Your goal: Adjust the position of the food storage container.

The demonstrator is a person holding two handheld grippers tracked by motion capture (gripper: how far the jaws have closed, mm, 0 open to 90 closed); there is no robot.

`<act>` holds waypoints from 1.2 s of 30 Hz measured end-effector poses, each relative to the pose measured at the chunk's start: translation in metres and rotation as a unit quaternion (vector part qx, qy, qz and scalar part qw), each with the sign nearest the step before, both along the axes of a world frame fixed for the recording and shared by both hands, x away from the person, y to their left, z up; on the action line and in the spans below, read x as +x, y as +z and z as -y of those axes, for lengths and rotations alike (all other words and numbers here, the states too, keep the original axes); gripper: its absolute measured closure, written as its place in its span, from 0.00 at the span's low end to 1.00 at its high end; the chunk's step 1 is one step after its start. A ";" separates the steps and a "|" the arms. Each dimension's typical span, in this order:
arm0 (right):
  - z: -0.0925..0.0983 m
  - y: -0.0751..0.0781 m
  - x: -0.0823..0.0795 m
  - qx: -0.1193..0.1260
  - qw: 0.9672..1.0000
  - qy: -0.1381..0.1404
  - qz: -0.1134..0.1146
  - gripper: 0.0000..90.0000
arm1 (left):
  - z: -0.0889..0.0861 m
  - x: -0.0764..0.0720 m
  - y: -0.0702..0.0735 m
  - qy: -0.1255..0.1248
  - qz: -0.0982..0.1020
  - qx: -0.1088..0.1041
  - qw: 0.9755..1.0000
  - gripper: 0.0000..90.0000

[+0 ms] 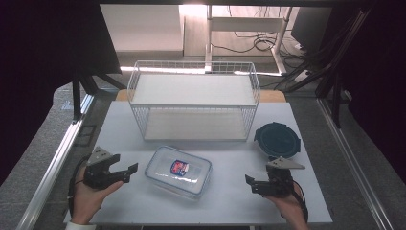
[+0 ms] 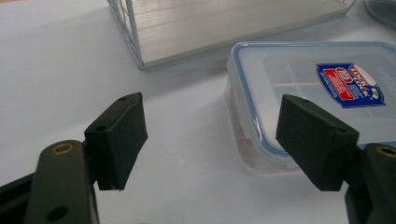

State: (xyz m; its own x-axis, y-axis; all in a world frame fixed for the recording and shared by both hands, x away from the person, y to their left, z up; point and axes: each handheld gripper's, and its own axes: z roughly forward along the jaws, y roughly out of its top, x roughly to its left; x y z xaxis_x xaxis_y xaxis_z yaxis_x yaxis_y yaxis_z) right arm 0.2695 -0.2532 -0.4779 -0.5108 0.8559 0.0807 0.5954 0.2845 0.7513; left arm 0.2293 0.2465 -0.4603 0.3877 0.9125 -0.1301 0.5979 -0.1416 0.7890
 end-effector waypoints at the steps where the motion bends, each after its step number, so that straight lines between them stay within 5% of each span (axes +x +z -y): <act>1: 0.000 0.000 0.000 0.000 1.000 0.000 0.001 0.13 | -0.001 0.000 0.000 -0.001 0.001 -0.001 1.000 0.27; 36: 0.000 0.001 0.003 -0.008 1.000 -0.001 -0.003 0.15 | 0.010 -0.007 0.007 -0.047 -0.006 -0.022 0.999 0.28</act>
State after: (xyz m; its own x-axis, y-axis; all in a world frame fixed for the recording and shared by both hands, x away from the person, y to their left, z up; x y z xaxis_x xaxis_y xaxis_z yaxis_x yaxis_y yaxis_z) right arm 0.2724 -0.2534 -0.4768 -0.5078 0.8586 0.0698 0.6013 0.2952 0.7425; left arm 0.2220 0.2370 -0.4529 0.4698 0.8652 -0.1754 0.5936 -0.1626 0.7881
